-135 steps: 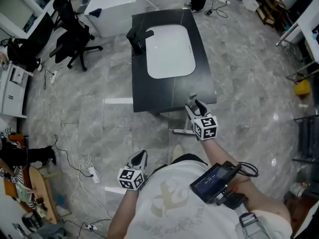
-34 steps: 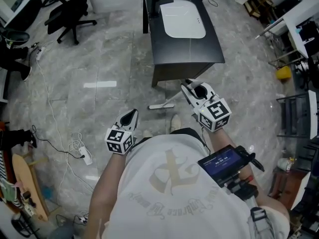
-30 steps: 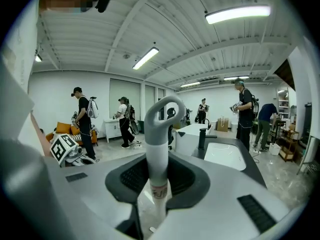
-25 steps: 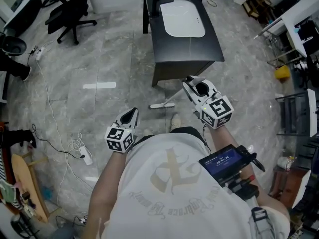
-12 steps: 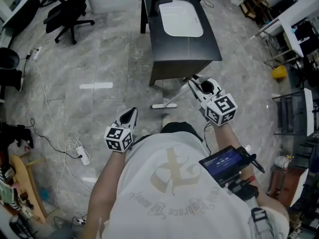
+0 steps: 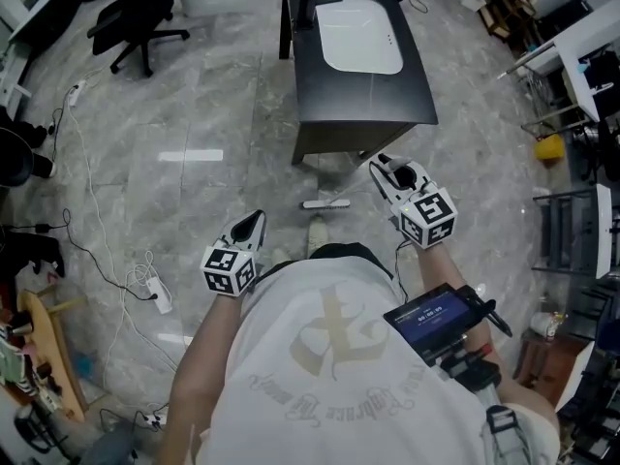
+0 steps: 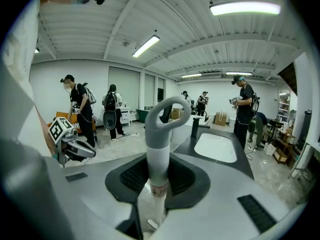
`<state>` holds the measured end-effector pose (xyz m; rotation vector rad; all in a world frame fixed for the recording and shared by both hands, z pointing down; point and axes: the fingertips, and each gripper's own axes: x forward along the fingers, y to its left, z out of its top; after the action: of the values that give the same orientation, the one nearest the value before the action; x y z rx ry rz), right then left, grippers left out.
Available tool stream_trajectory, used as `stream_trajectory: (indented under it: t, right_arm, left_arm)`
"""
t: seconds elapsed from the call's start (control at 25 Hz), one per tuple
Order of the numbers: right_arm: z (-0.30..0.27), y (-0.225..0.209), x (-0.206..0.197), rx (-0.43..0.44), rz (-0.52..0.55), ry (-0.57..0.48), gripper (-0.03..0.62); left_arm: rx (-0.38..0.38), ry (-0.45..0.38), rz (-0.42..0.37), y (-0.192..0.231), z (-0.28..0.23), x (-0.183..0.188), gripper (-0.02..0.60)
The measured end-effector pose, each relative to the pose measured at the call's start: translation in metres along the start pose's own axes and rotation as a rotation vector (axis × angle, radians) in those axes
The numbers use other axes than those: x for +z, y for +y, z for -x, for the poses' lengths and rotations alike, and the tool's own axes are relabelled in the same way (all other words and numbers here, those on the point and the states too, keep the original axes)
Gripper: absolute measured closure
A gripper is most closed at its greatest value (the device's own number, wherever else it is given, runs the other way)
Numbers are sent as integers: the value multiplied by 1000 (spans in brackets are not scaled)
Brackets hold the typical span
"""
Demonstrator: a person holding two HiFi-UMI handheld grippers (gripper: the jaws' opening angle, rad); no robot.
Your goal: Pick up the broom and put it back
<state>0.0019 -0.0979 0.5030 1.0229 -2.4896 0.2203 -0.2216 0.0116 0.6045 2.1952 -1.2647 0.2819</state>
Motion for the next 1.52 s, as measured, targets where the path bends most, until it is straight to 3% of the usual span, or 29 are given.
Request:
stream_trajectory:
  t: [0.52, 0.84, 1.52]
  right_arm:
    - [-9, -10, -43, 2, 5, 49, 494]
    - [-49, -65, -61, 32, 2, 110, 494]
    - [-107, -112, -83, 74, -2, 168, 493]
  left_arm:
    - [31, 13, -19, -11, 5, -7, 569]
    - [88, 45, 5, -5, -32, 15, 569]
    - [226, 51, 67, 8, -33, 16, 569]
